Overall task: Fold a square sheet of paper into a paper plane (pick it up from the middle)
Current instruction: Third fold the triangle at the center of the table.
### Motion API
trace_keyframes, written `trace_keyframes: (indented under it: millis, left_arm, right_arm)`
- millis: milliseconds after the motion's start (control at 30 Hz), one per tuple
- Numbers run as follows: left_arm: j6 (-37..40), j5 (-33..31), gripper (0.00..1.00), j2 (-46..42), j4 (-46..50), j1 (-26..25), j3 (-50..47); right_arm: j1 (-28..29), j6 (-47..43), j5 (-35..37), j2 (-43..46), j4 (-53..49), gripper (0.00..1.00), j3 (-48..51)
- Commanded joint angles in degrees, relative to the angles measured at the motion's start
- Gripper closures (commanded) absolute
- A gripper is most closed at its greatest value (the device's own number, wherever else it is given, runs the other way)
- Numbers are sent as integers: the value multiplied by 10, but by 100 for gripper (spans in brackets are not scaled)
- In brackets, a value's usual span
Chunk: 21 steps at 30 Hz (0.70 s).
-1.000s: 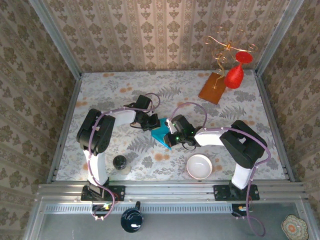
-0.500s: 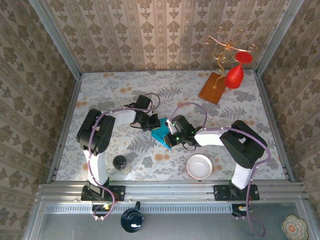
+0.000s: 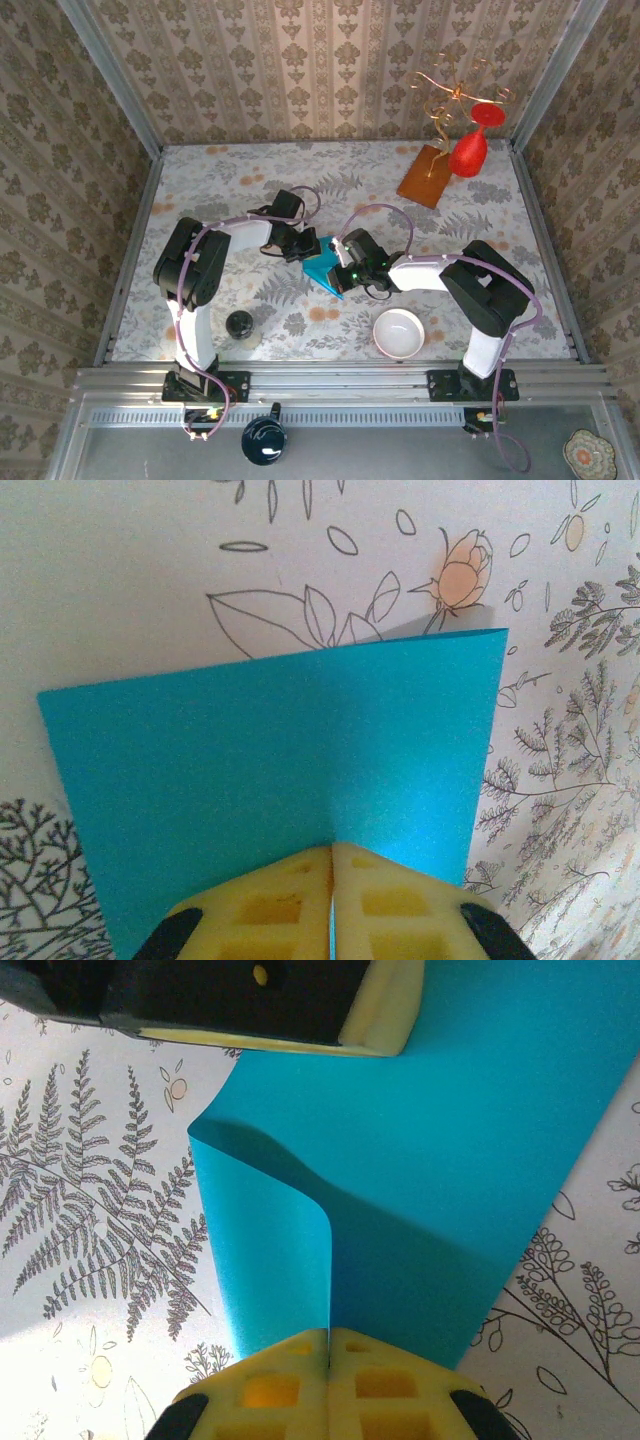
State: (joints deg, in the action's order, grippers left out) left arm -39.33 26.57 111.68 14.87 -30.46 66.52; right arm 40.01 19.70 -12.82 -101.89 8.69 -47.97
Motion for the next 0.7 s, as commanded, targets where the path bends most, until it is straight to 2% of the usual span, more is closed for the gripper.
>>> trace_keyframes:
  millis: [0,433,667]
  left_arm:
    - [10,0,90,21,26,-8,-6]
    - [13,-1,90,15,29,-7,-2]
    - [6,-15,88,-32,37,-3,6]
  right_arm:
    - [-3,-7,4,-1,-2,100,-13]
    - [-3,-6,13,-14,-29,100,-21]
    - [-3,-2,14,-15,-54,100,-16]
